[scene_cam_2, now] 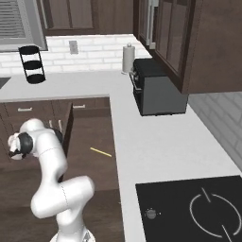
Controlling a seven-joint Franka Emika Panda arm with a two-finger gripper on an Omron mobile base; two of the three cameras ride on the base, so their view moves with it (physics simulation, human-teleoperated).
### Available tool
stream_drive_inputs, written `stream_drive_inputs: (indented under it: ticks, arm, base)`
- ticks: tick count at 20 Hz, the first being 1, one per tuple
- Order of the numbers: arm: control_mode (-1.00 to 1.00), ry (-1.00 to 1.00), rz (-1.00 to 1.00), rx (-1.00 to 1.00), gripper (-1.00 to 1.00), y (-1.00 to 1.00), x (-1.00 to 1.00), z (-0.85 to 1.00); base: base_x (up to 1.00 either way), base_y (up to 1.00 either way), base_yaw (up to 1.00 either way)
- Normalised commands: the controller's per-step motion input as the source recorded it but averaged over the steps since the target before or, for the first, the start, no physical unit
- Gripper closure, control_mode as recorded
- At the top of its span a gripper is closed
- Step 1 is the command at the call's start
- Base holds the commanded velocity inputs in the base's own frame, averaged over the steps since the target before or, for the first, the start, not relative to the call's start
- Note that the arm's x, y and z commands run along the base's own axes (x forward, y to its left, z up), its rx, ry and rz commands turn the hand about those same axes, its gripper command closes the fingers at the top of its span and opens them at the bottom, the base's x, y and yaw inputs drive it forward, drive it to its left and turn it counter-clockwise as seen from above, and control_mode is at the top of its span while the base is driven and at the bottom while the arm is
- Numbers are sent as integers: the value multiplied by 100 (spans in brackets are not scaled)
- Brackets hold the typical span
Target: Take a straw from the drawer in front and place it inside the glass cup on the dining counter.
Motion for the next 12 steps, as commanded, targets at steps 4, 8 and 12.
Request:
stream_drive_inputs:
  ticks: [4, 8, 12]
  arm:
    - [-100, 19, 0, 31, -100, 32, -43, 64]
    - [-100, 0, 0, 31, -100, -19, -43, 100]
    - [-100, -4, 0, 20, -100, -51, -12, 100]
  base:
    - [0, 0, 0]
    - [0, 0, 0]
    - [0, 0, 0]
